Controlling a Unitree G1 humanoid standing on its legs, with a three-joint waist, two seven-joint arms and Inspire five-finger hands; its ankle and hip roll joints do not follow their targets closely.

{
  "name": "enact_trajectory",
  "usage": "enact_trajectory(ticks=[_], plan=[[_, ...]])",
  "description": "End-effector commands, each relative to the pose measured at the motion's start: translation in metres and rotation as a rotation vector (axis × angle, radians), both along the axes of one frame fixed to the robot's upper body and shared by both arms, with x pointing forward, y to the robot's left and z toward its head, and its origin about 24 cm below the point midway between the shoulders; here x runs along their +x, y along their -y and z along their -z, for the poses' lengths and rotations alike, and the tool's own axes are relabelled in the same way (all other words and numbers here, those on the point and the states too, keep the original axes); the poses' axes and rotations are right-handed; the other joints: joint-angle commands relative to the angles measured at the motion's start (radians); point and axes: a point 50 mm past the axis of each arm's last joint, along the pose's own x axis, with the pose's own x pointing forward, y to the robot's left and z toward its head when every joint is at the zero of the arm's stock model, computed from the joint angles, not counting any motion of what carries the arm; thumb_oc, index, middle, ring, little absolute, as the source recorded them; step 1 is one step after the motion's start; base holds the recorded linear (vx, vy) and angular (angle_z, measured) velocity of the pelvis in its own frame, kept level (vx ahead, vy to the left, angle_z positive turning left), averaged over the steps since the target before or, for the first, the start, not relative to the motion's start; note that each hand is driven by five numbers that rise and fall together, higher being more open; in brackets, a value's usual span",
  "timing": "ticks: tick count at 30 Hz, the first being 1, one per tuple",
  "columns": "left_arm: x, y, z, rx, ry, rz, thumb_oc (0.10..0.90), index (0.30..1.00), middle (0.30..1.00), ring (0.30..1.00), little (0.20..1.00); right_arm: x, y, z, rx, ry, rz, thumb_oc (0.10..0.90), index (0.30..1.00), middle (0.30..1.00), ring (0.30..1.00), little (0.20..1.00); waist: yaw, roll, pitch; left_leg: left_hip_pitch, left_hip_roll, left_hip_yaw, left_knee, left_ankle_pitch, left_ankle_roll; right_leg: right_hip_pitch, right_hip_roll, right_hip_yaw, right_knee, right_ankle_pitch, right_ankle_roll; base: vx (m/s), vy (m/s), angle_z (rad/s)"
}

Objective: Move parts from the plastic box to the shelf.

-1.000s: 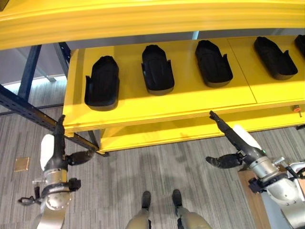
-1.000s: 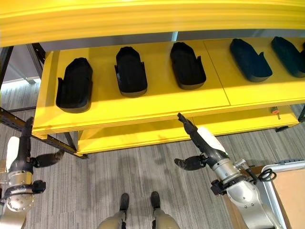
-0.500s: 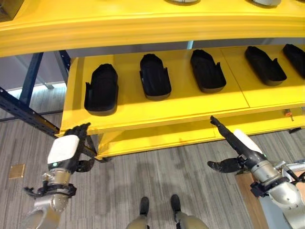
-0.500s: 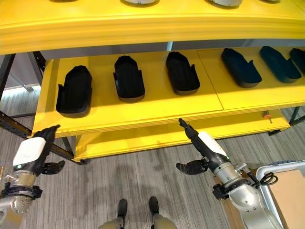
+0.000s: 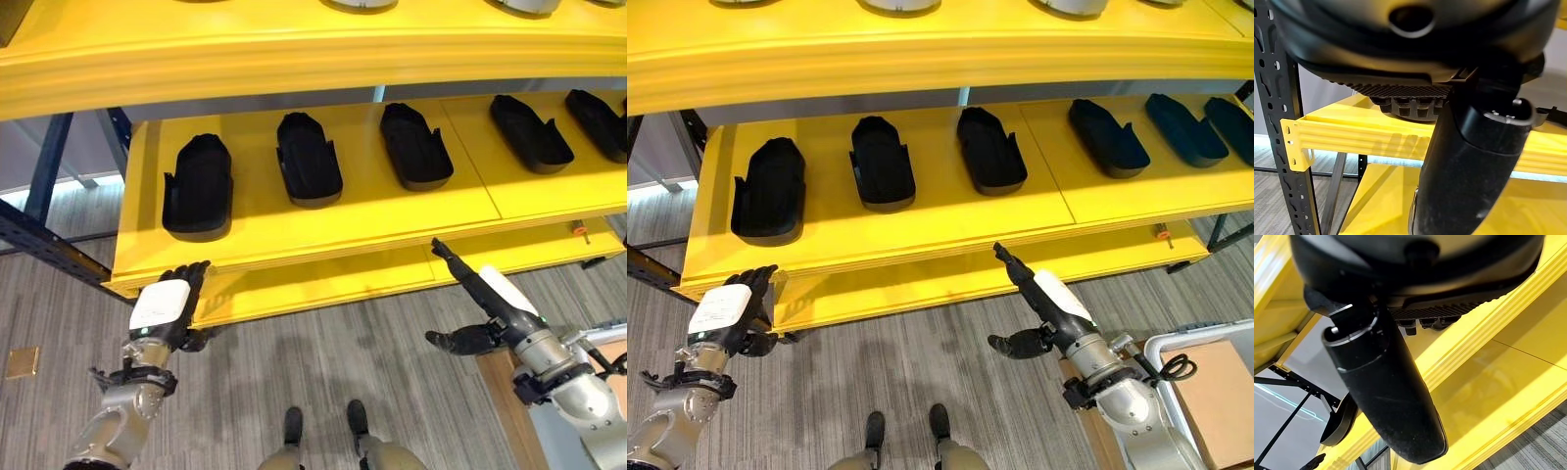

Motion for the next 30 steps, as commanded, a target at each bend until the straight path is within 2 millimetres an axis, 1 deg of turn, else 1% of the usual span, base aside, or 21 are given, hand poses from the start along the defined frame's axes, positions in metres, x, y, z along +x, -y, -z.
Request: enact_trajectory(ticks=[1, 6, 7, 16, 21, 25, 30], plan=[[0.020, -0.008, -0.031, 0.031, 0.174, -0.034, 0.900, 1.000, 1.000, 1.000, 1.000, 0.001, -0.016, -0.034, 0.071, 0.208, -0.073, 0.900, 1.000, 1.000, 1.000, 1.000, 0.010, -0.037, -0.064, 0.059, -0.008, 0.094, -0.008, -0.057, 0.037, -0.026, -0.026, -0.025, 0.080, -0.058, 0.047, 0.00, 0.009, -0.07], [0.025, -0.015, -0.031, 0.014, 0.192, -0.092, 0.900, 1.000, 1.000, 1.000, 1.000, 0.000, -0.017, -0.035, 0.066, 0.210, -0.077, 0.900, 1.000, 1.000, 1.000, 1.000, 0.006, -0.042, -0.063, 0.057, -0.008, 0.097, -0.008, -0.058, 0.038, -0.028, -0.023, -0.021, 0.079, -0.057, 0.046, 0.00, 0.011, -0.06], [0.028, -0.018, -0.035, 0.021, 0.209, -0.110, 0.900, 1.000, 1.000, 1.000, 1.000, 0.000, -0.017, -0.036, 0.066, 0.213, -0.076, 0.900, 1.000, 1.000, 1.000, 1.000, 0.004, -0.044, -0.063, 0.055, -0.007, 0.100, -0.008, -0.058, 0.038, -0.030, -0.022, -0.020, 0.078, -0.056, 0.046, 0.00, 0.000, 0.00], [0.040, -0.024, -0.040, 0.055, 0.223, -0.142, 0.900, 1.000, 1.000, 1.000, 1.000, 0.000, -0.017, -0.038, 0.062, 0.224, -0.078, 0.900, 1.000, 1.000, 1.000, 1.000, -0.004, -0.051, -0.051, 0.050, -0.006, 0.106, -0.008, -0.058, 0.038, -0.041, -0.022, -0.014, 0.082, -0.055, 0.048, 0.00, 0.000, 0.00], [0.043, -0.023, -0.050, 0.075, 0.257, -0.128, 0.900, 1.000, 1.000, 1.000, 1.000, 0.000, -0.016, -0.040, 0.058, 0.236, -0.076, 0.900, 1.000, 1.000, 1.000, 1.000, -0.005, -0.052, -0.050, 0.049, -0.006, 0.109, -0.008, -0.059, 0.037, -0.044, -0.022, -0.012, 0.080, -0.054, 0.048, 0.00, 0.000, 0.00], [0.045, -0.018, -0.067, 0.102, 0.320, -0.083, 0.900, 1.000, 1.000, 1.000, 1.000, 0.001, -0.016, -0.039, 0.051, 0.236, -0.070, 0.900, 1.000, 1.000, 1.000, 1.000, -0.003, -0.049, -0.049, 0.049, -0.007, 0.109, -0.008, -0.061, 0.038, -0.044, -0.023, -0.012, 0.079, -0.054, 0.049, 0.00, 0.000, 0.00], [0.045, -0.017, -0.073, 0.114, 0.343, -0.074, 0.900, 1.000, 1.000, 1.000, 1.000, 0.003, -0.016, -0.039, 0.053, 0.237, -0.067, 0.900, 1.000, 1.000, 1.000, 1.000, -0.003, -0.048, -0.050, 0.049, -0.008, 0.109, -0.008, -0.062, 0.038, -0.044, -0.023, -0.011, 0.079, -0.054, 0.048, 0.00, 0.000, 0.00]])
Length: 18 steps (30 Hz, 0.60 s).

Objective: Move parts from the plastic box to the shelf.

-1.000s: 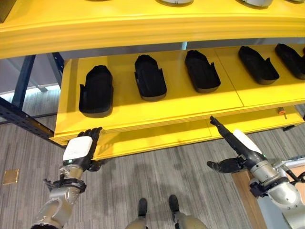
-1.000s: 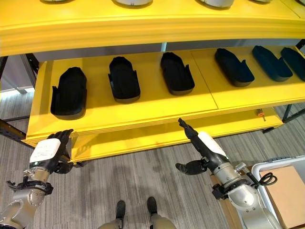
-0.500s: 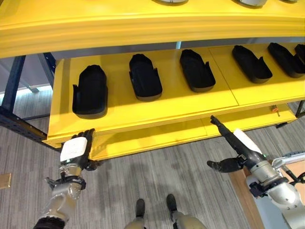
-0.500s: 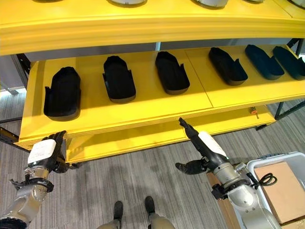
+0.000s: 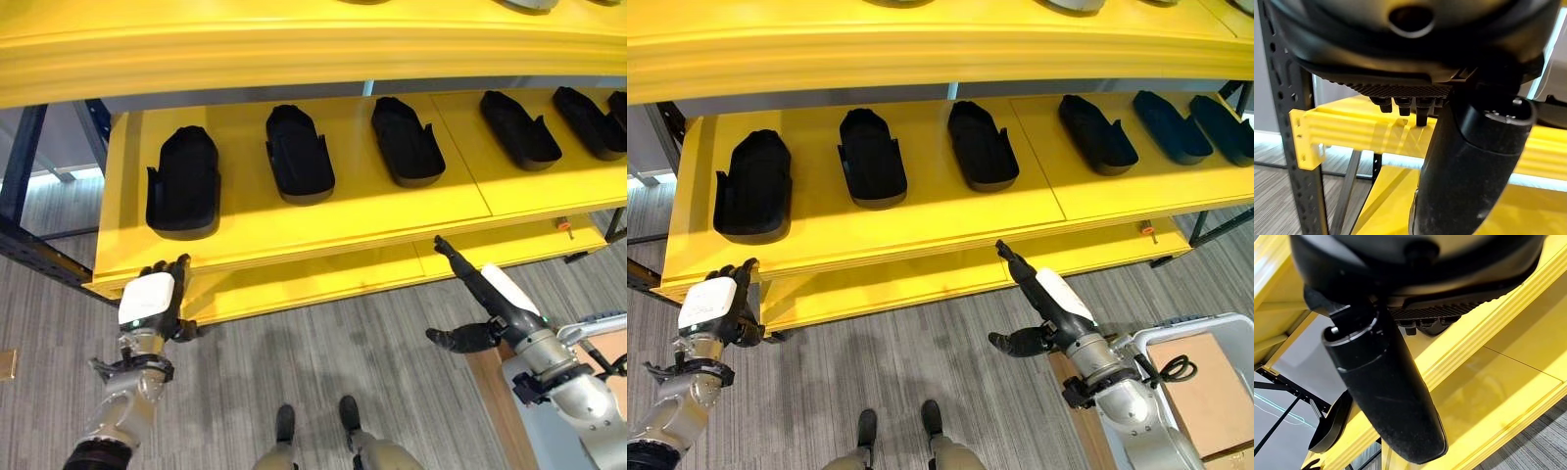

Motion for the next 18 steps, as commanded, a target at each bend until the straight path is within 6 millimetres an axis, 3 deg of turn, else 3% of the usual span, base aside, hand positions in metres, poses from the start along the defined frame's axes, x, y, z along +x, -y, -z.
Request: enact_trajectory(ticks=[1, 18], plan=[[0.028, -0.006, -0.065, 0.107, 0.272, 0.026, 0.900, 1.000, 1.000, 1.000, 1.000, 0.003, -0.016, -0.038, 0.045, 0.221, -0.082, 0.900, 1.000, 1.000, 1.000, 1.000, 0.000, -0.006, -0.048, 0.064, -0.007, 0.088, -0.008, -0.057, 0.032, -0.020, -0.022, -0.031, 0.079, -0.057, 0.044, 0.00, 0.000, 0.00], [0.038, -0.011, -0.056, 0.099, 0.222, -0.007, 0.900, 1.000, 1.000, 1.000, 1.000, 0.001, -0.017, -0.040, 0.046, 0.231, -0.095, 0.900, 1.000, 1.000, 1.000, 1.000, -0.012, -0.007, -0.038, 0.053, -0.005, 0.093, -0.008, -0.054, 0.032, -0.033, -0.020, -0.027, 0.077, -0.049, 0.045, 0.00, 0.000, 0.00]])
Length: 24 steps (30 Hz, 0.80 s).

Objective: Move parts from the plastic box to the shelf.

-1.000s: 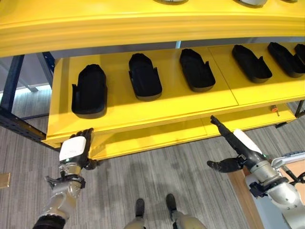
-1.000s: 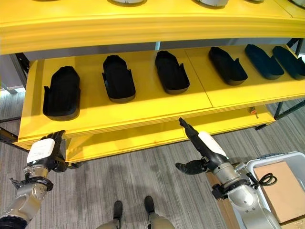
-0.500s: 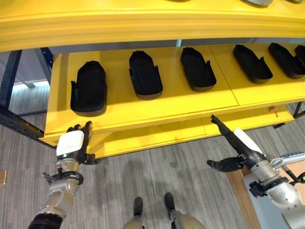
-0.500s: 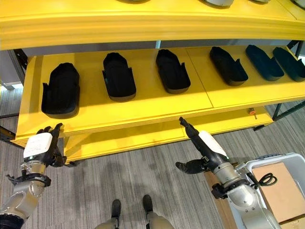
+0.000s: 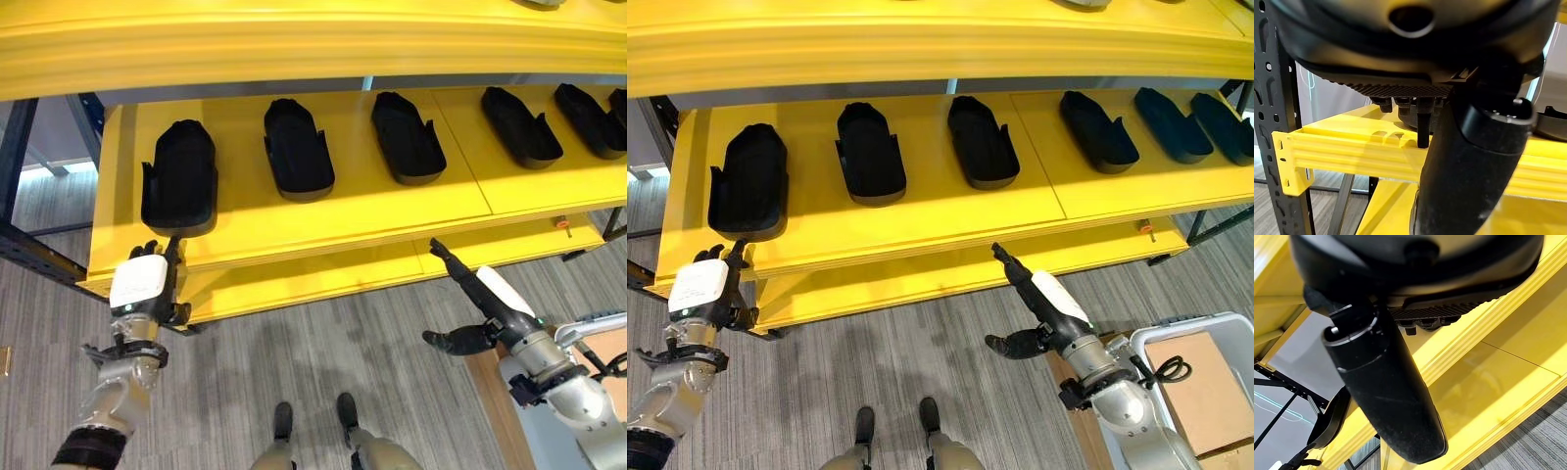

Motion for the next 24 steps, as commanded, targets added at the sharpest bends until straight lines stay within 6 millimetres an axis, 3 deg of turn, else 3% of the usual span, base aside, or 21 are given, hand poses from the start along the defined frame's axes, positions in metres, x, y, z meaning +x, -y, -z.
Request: enact_trajectory(ticks=[1, 10, 18, 24], plan=[[0.025, -0.008, -0.039, 0.068, 0.146, -0.004, 0.900, 1.000, 1.000, 1.000, 1.000, 0.000, -0.014, -0.045, 0.042, 0.247, -0.085, 0.900, 1.000, 1.000, 1.000, 1.000, -0.013, -0.004, -0.036, 0.065, -0.006, 0.093, -0.008, -0.054, 0.032, -0.022, -0.020, -0.028, 0.076, -0.048, 0.046, 0.00, 0.000, 0.00], [0.024, -0.001, -0.048, 0.090, 0.179, 0.048, 0.900, 1.000, 1.000, 1.000, 1.000, 0.001, -0.013, -0.046, 0.037, 0.252, -0.079, 0.900, 1.000, 1.000, 1.000, 1.000, -0.009, -0.004, -0.028, 0.058, -0.007, 0.093, -0.008, -0.054, 0.034, -0.029, -0.022, -0.026, 0.076, -0.046, 0.047, 0.00, 0.000, 0.00], [0.025, 0.007, -0.069, 0.127, 0.263, 0.098, 0.900, 1.000, 1.000, 1.000, 1.000, 0.002, -0.012, -0.045, 0.026, 0.257, -0.067, 0.900, 1.000, 1.000, 1.000, 1.000, -0.005, -0.002, -0.026, 0.056, -0.010, 0.091, -0.008, -0.055, 0.036, -0.033, -0.021, -0.024, 0.076, -0.045, 0.046, 0.00, 0.000, 0.00], [0.026, 0.008, -0.070, 0.127, 0.261, 0.104, 0.900, 1.000, 1.000, 1.000, 1.000, 0.003, -0.012, -0.045, 0.026, 0.257, -0.070, 0.900, 1.000, 1.000, 1.000, 1.000, -0.007, -0.002, -0.027, 0.057, -0.010, 0.091, -0.008, -0.055, 0.036, -0.033, -0.021, -0.025, 0.076, -0.046, 0.046, 0.00, 0.000, 0.00]])
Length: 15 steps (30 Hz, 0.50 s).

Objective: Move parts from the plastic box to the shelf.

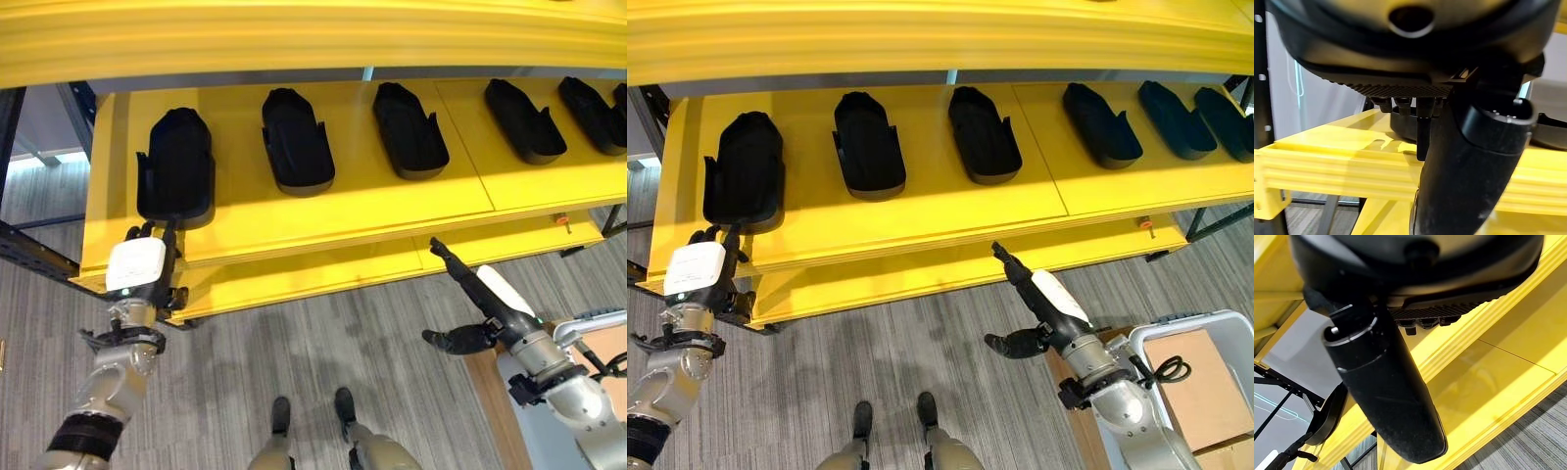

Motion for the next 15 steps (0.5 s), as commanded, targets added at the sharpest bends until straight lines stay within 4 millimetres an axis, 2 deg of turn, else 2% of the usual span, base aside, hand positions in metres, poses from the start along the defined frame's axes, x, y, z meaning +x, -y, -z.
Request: enact_trajectory(ticks=[1, 15], plan=[[0.0180, 0.0045, -0.0490, 0.083, 0.199, 0.061, 0.900, 1.000, 1.000, 1.000, 1.000, 0.0027, -0.0118, -0.0451, 0.025, 0.252, -0.072, 0.900, 1.000, 1.000, 1.000, 1.000, -0.007, 0.010, -0.033, 0.077, -0.009, 0.086, -0.008, -0.054, 0.036, -0.011, -0.020, -0.029, 0.076, -0.046, 0.044, 0.00, 0.000, 0.00], [0.0186, 0.0088, -0.0541, 0.081, 0.219, 0.085, 0.900, 1.000, 1.000, 1.000, 1.000, 0.0027, -0.0118, -0.0452, 0.023, 0.253, -0.071, 0.900, 1.000, 1.000, 1.000, 1.000, -0.008, 0.014, -0.037, 0.077, -0.009, 0.086, -0.008, -0.056, 0.037, -0.010, -0.020, -0.025, 0.076, -0.047, 0.044, 0.00, 0.000, 0.00]])
